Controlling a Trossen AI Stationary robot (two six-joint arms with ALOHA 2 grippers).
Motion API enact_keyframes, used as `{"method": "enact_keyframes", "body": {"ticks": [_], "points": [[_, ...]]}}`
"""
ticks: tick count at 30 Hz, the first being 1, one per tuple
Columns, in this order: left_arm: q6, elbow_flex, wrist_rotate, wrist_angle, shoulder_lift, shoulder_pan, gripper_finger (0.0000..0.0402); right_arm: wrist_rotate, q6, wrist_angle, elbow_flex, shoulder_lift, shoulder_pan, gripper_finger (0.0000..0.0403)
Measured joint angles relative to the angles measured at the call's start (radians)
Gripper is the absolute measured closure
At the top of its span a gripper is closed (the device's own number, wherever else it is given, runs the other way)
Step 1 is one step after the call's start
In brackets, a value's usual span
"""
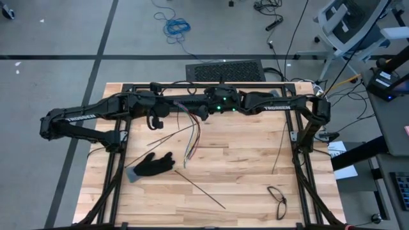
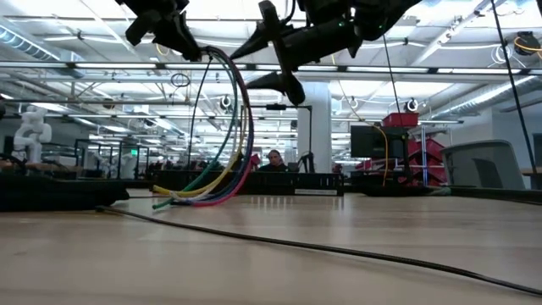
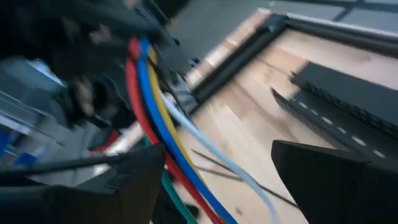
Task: Ziptie cables
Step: Put the zip tied cabled wires into the cable duct
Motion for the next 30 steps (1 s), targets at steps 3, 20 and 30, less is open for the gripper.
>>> {"method": "enact_keyframes", "body": {"ticks": [3,20,30], "points": [[0.006,0.000,0.011,0.001,0.010,0.008,0.0360,-0.024,0.027,0.043,0.002,0.000,0.003,0.0108],[0.006,0.000,0.019,0.023,0.021,0.024,0.0360,-0.045,-0.001,0.010,0.000,-0.012,0.020,0.0108],[0.005,0.000,0.088,0.048,0.035,0.024,0.0360,-0.018,-0.032,0.004,0.083,0.040,0.022,0.0108]]}}
